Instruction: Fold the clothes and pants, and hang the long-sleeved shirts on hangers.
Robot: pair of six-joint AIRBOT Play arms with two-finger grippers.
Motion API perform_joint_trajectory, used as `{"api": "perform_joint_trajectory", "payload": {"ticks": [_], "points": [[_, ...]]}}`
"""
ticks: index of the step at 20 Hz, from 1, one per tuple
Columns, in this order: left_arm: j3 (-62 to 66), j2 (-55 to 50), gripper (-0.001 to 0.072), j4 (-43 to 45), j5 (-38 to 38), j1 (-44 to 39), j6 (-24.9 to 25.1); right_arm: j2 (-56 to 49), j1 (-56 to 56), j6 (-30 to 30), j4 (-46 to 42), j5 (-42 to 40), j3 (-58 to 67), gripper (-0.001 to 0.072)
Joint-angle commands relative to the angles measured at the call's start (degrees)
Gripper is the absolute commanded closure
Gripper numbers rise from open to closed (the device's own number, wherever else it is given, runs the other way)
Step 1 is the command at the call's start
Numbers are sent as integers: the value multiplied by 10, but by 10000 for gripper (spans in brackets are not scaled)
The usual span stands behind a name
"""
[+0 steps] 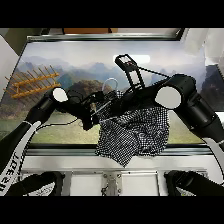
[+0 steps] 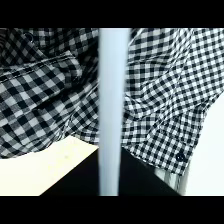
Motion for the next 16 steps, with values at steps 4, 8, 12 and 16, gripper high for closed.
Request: {"api": "perform_joint_trajectory", "payload": {"ticks": [4,8,12,16], "points": [[0,0,692,1,0,0,1,21,-15,-4,14,47,5,46],[0,0,692,1,0,0,1,50,-70,-40,42,134,15,46],[0,0,691,2,0,0,1,58,-185,-162,188,207,15,45],[0,0,691,2,0,0,2,56,-306,-264,248,191,15,52]]}}
